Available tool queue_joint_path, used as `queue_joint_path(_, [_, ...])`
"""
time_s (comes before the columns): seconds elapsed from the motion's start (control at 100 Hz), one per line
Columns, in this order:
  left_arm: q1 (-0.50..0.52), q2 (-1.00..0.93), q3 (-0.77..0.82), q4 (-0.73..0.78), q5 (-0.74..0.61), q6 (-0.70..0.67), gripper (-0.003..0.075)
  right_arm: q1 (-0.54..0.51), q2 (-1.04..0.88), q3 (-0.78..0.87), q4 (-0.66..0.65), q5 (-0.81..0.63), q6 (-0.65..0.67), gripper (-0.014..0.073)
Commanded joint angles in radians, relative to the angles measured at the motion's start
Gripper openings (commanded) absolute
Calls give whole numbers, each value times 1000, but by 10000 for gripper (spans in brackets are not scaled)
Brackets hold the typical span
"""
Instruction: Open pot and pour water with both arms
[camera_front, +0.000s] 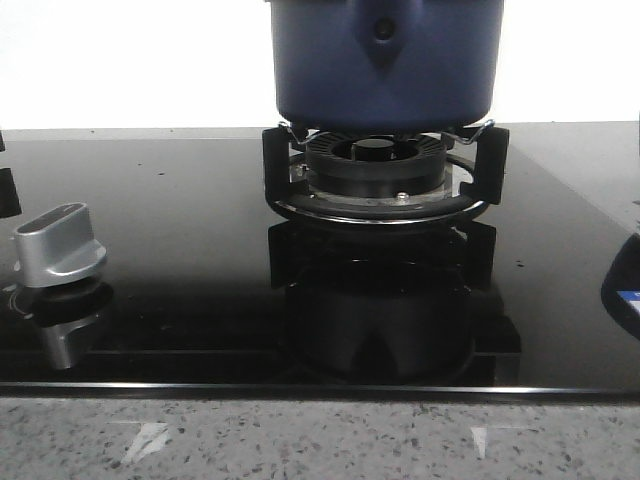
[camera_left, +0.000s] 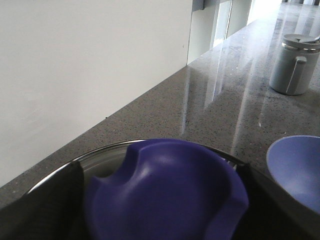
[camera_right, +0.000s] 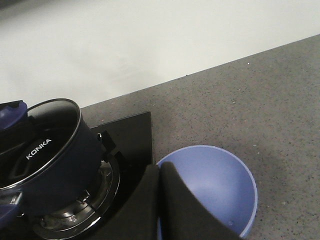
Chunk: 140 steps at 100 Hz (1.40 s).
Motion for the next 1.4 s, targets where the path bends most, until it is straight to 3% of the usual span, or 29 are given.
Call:
queue_joint_path(0.0, [-4, -76, -34, -60, 44, -6, 548, 3, 13, -23, -2, -82, -10, -68])
queue_joint_path(0.35, [59, -246, -34, -39, 43, -57, 531, 3, 37, -21, -2, -82, -10, -68])
queue_joint_path(0.55, [148, -443, -18, 251, 10, -308, 238, 3, 35, -18, -4, -82, -98, -68])
queue_joint_path(0.62, [189, -533, 22, 346, -10, -403, 185, 3, 30, -7, -4, -89, -102, -68])
queue_joint_path(0.83, [253, -875, 279, 523, -121, -453, 178, 26, -26, 96, -2, -166, -198, -68])
queue_joint_path(1.01, [253, -1213, 536, 565, -158, -453, 177, 64, -136, 244, -2, -291, -222, -68])
queue_joint_path(1.15, [253, -1435, 700, 568, -277, -455, 177, 64, -217, 366, -2, -382, -222, -68])
queue_joint_path(1.29, [253, -1569, 800, 568, -336, -478, 163, 64, -287, 448, -18, -425, -222, -68])
queue_joint_path(1.39, [253, -1597, 835, 568, -310, -483, 104, 64, -323, 467, -39, -440, -222, -68])
